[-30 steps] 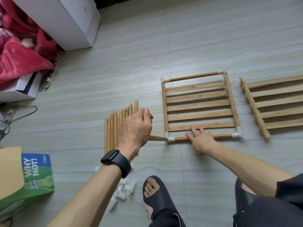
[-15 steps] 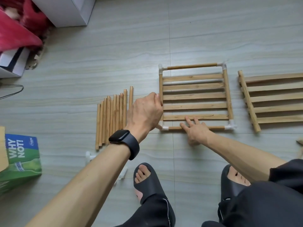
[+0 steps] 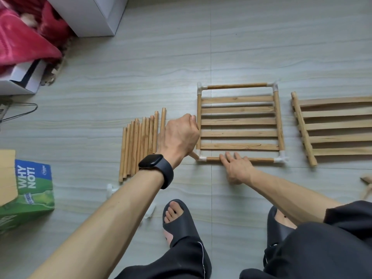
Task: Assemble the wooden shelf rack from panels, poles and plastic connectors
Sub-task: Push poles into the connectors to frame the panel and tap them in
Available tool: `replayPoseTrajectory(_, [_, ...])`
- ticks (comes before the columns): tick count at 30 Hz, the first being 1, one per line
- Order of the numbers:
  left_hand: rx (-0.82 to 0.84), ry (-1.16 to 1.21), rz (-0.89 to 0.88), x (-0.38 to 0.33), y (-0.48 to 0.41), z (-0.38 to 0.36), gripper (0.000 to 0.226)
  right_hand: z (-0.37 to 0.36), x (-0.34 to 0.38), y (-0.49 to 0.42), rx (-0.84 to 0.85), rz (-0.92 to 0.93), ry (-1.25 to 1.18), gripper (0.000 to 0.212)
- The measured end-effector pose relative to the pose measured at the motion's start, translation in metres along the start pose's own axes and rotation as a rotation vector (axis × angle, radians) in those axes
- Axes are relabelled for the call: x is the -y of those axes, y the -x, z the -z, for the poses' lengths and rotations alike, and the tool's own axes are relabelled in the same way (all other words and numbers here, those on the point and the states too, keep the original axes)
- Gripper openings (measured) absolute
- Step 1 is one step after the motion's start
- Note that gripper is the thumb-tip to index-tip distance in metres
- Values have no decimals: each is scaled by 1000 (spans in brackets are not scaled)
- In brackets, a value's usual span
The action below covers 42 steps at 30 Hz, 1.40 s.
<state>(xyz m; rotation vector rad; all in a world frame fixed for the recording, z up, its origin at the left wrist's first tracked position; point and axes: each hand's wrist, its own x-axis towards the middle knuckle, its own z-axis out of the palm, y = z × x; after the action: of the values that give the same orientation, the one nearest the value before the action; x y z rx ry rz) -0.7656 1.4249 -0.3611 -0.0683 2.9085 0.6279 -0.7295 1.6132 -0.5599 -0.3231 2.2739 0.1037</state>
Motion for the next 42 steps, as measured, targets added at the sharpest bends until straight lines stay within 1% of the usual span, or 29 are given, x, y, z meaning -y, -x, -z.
replayPoseTrajectory(4, [36, -9, 57, -2, -5, 5, 47, -3, 7, 4, -23, 10, -19, 81])
replayPoseTrajectory(7, [54, -20, 42, -4, -8, 4, 47, -19, 11, 5, -23, 19, -91, 85])
replayPoseTrajectory(10, [42, 93, 63, -3, -15, -1, 42, -35, 4, 1, -55, 38, -157, 95])
replayPoseTrajectory(12, [78, 265, 122, -3, -25, -5, 38, -36, -4, -5, -96, 41, -161, 101])
replayPoseTrajectory(15, [150, 657, 211, -7, -46, -6, 37, -25, -15, -18, -158, 33, -185, 105])
replayPoseTrajectory(18, [183, 1092, 301, -2, -69, 1, 39, -6, -24, -31, -205, 24, -201, 102])
replayPoseTrajectory(19, [174, 1200, 336, 4, -77, 3, 40, 0, -25, -34, -235, 10, -199, 98])
replayPoseTrajectory(20, [152, 1244, 371, 11, -84, 3, 41, 7, -26, -36, -281, -9, -201, 93])
replayPoseTrajectory(21, [120, 1223, 399, 19, -91, 1, 41, 13, -26, -38, -335, -32, -213, 88])
replayPoseTrajectory(22, [89, 1153, 420, 27, -95, -3, 40, 20, -26, -40, -377, -55, -233, 87])
replayPoseTrajectory(23, [67, 1054, 432, 35, -98, -9, 37, 26, -27, -42, -392, -73, -247, 90])
replayPoseTrajectory(25, [72, 807, 406, 53, -100, -24, 31, 37, -28, -47, -358, -84, -242, 95])
replayPoseTrajectory(28, [188, 291, 292, 90, -91, -52, 30, 43, -25, -52, -267, -67, -207, 93])
replayPoseTrajectory(30, [280, 18, 316, 112, -78, -73, 39, 40, -20, -52, -196, -49, -176, 89])
replayPoseTrajectory(32, [389, -163, 386, 130, -66, -95, 49, 34, -17, -52, -165, -45, -157, 89])
replayPoseTrajectory(34, [452, -260, 449, 144, -54, -113, 53, 28, -17, -50, -158, -41, -139, 88])
replayPoseTrajectory(35, [451, -298, 462, 149, -50, -121, 52, 24, -18, -48, -153, -36, -134, 88])
replayPoseTrajectory(38, [362, -384, 398, 158, -40, -140, 43, 13, -16, -43, -130, -12, -139, 90])
replayPoseTrajectory(40, [317, -351, 375, 158, -38, -147, 38, 8, -12, -40, -123, 3, -142, 93])
replayPoseTrajectory(42, [302, -253, 403, 159, -39, -151, 33, 7, -10, -39, -120, 5, -146, 95])
